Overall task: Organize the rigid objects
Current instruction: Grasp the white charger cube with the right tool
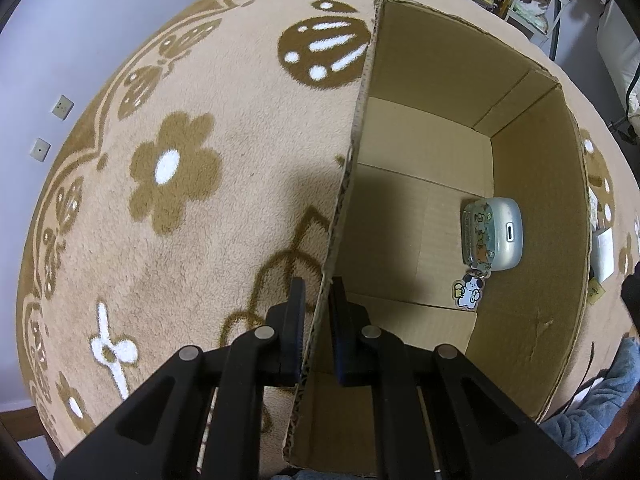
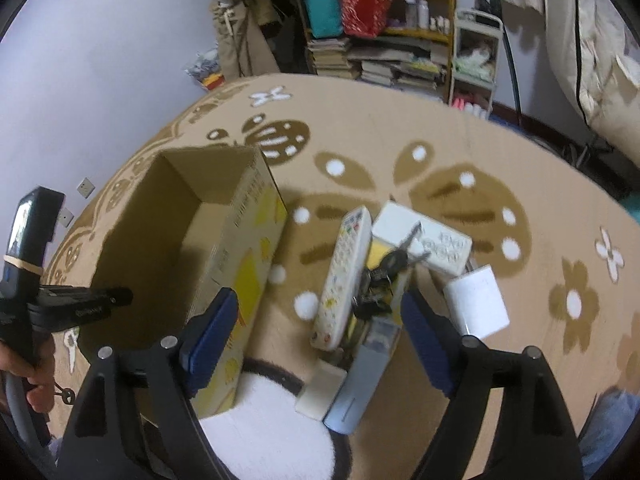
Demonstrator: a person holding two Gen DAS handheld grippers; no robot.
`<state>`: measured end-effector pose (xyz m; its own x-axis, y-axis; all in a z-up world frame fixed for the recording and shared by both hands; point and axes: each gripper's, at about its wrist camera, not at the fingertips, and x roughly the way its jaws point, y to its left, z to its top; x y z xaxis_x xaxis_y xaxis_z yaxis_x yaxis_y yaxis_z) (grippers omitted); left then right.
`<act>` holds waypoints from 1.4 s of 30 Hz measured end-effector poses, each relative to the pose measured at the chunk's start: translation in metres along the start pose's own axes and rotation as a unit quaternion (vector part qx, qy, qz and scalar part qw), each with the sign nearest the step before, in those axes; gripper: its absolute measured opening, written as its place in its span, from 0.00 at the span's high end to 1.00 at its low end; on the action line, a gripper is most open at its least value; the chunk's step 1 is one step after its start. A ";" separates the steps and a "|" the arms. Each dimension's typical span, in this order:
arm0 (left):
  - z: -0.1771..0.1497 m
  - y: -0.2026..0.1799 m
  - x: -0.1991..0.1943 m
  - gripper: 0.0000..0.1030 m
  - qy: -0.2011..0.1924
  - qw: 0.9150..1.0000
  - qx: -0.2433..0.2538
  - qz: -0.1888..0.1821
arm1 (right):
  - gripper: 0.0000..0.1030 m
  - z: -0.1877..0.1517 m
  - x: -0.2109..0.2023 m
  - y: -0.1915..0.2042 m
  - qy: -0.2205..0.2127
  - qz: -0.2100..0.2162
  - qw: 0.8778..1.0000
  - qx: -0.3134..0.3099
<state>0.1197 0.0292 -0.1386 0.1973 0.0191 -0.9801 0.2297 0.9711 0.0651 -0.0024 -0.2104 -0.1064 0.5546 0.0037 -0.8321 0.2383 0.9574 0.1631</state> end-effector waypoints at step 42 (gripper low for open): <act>-0.002 0.002 0.002 0.90 0.005 1.000 -0.004 -0.003 | 0.76 -0.033 0.064 -0.002 0.125 -0.004 0.992 0.035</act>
<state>0.1183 0.0322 -0.1409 0.1871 0.0151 -0.9822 0.2237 0.9730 0.0575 0.0064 -0.2024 -0.1780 0.3397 0.0770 -0.9374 0.3019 0.9350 0.1862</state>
